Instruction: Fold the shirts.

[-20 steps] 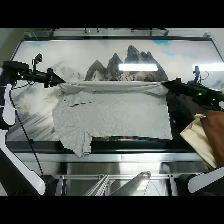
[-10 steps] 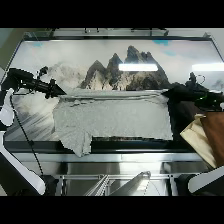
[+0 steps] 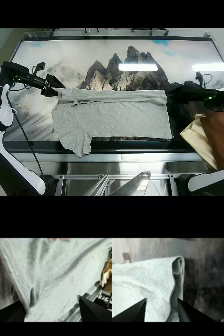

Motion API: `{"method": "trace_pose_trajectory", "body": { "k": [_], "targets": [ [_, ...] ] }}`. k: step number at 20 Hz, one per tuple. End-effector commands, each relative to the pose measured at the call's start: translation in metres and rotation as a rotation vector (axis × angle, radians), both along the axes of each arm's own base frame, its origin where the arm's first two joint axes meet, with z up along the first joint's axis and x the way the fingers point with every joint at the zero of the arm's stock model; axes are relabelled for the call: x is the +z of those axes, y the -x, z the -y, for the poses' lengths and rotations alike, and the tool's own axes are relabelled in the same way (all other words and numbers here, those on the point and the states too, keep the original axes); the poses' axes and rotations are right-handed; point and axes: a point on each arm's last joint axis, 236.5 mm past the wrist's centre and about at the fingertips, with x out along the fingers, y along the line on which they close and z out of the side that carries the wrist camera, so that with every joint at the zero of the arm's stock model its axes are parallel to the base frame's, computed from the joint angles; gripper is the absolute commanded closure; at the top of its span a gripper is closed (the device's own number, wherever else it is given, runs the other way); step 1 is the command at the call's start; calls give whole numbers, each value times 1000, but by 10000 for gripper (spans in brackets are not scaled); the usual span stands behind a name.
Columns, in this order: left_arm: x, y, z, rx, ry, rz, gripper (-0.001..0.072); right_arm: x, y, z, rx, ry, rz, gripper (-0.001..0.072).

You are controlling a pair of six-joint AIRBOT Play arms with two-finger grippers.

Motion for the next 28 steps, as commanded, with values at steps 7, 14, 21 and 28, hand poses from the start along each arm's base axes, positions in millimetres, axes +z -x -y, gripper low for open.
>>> {"method": "trace_pose_trajectory", "body": {
  "k": [7, 14, 21, 28],
  "targets": [
    [47, 96, -22, 108, 33, -161, -7, -6, 154, 7, 65, 140, -320, 276],
    [-20, 221, -30, 223, -111, -341, 0, -76, 217, -31, 81, 184, -480, 284],
    [-40, 254, -15, 313, -138, -353, 1, -76, 228, -75, 248, 191, -487, 514],
    [-65, 242, 20, 240, -216, -273, 309, -70, 221, -75, 228, 185, -463, 697]
  ]
}}
